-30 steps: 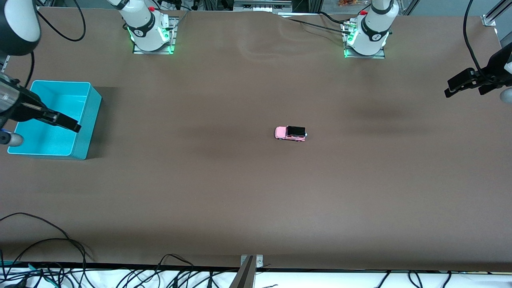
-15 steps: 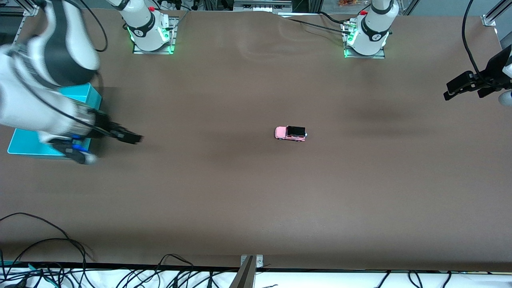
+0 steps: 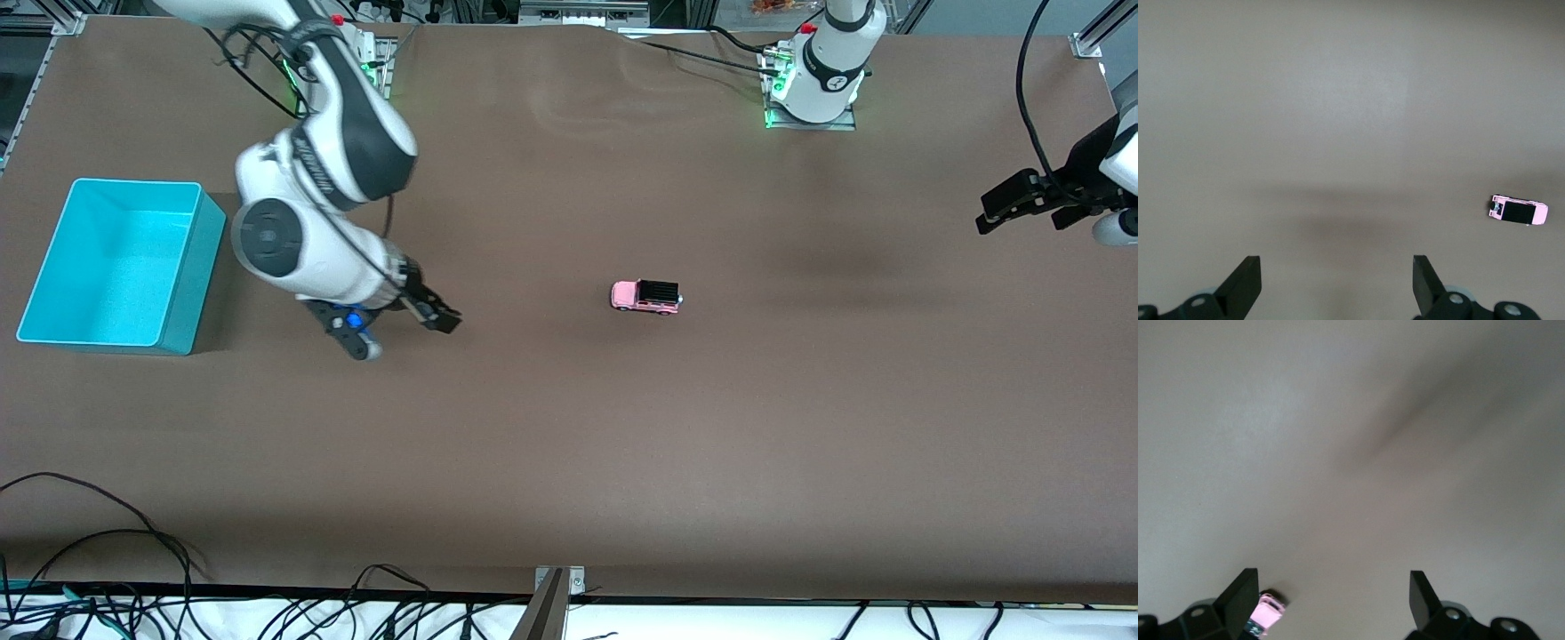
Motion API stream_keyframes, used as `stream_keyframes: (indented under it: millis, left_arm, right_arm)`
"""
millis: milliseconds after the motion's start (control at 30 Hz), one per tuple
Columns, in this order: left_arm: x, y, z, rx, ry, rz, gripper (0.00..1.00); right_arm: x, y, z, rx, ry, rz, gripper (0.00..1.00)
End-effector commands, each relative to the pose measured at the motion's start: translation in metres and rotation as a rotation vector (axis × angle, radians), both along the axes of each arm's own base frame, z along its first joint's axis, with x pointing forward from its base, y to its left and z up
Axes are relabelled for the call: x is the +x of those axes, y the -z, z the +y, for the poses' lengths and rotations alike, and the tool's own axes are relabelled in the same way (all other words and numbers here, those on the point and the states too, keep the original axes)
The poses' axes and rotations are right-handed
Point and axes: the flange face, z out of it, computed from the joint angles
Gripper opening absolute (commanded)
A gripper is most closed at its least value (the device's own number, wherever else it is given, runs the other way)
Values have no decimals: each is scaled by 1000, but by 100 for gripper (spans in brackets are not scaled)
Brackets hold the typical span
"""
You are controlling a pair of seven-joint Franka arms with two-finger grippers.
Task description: Wind and store pink jeep toy
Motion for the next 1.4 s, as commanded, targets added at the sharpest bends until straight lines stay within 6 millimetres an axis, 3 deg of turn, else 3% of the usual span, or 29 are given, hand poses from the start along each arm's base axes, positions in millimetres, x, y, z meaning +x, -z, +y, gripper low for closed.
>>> stream_keyframes:
  millis: [0, 334, 467, 734, 934, 1135, 1368]
  left_arm:
    - [4, 3, 1, 22, 22, -4, 100]
    - [9, 11, 8, 24, 19, 0, 100]
    - [9, 11, 9, 24, 19, -3, 100]
    - [10, 12, 10, 24, 18, -7, 100]
    - [11, 12, 11, 25, 16, -7, 100]
    - [12, 13, 11, 25, 16, -4, 100]
    - [12, 14, 11, 25, 16, -3, 100]
  right_arm:
    - [-8, 24, 44, 14, 157, 26, 100]
    - [-36, 59, 125, 89, 452, 62, 100]
    - [-40, 76, 151, 159, 578, 49, 100]
    - [-68, 112, 203, 270, 809, 77, 100]
    - [-79, 133, 218, 305, 913, 100, 100]
    - [-88, 161, 255, 332, 926, 113, 100]
    - [-105, 172, 272, 318, 915, 123, 100]
